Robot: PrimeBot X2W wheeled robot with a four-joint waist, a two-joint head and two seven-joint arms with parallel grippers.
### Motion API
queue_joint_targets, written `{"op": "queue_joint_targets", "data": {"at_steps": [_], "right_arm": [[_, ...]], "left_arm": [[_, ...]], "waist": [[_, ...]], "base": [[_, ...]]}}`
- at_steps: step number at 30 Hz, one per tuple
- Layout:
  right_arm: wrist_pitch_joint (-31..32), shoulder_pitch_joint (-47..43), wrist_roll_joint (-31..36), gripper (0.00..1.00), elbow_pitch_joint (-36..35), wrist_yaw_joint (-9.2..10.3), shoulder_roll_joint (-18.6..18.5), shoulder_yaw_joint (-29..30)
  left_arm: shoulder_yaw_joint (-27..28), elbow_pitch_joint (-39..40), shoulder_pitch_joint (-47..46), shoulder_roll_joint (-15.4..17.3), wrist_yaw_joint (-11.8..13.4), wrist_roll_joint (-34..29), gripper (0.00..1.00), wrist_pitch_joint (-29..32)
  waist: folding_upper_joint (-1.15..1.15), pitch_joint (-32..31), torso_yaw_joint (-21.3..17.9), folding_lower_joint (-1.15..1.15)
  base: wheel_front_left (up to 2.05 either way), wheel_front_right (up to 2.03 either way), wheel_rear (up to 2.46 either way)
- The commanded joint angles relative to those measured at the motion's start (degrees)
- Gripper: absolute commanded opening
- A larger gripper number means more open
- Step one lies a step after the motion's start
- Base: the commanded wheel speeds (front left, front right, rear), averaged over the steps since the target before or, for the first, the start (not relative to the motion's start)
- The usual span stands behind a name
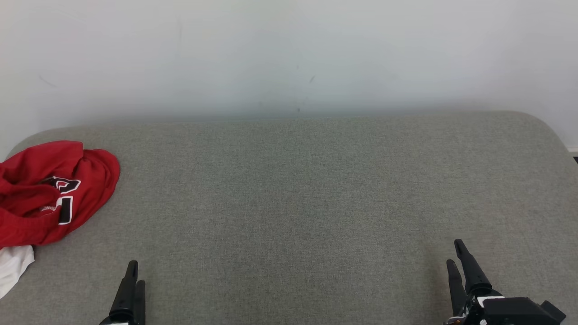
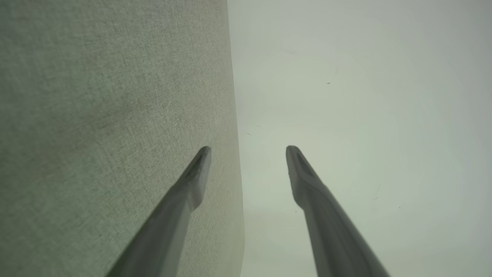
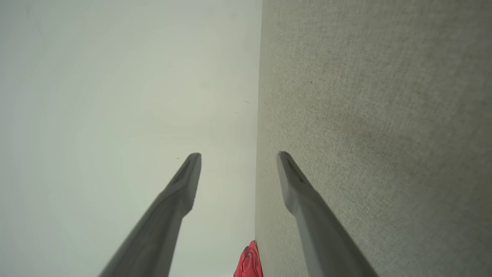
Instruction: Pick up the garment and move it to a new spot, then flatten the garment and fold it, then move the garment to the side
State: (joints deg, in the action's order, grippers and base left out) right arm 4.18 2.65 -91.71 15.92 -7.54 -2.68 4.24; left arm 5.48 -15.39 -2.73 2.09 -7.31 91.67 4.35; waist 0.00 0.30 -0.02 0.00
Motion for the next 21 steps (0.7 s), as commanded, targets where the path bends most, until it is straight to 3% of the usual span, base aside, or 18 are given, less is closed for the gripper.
{"op": "queue_joint_targets", "data": {"at_steps": [1,21], "right_arm": [[-0.8,0.9,1.4,1.0,-1.2,0.01,-0.1,-0.8],[-5.5,0.4,13.6,1.0,-2.6,0.02,-0.1,-4.7]], "left_arm": [[-0.2,1.6,-0.6,0.2,-0.1,-1.1,1.0,-0.8],[-0.3,3.7,0.7,0.4,-0.1,-16.1,1.0,-5.6]], "waist": [[0.0,0.0,0.0,0.0],[0.0,0.1,0.0,0.0]], "base": [[0.0,0.0,0.0],[0.0,0.0,0.0]]}}
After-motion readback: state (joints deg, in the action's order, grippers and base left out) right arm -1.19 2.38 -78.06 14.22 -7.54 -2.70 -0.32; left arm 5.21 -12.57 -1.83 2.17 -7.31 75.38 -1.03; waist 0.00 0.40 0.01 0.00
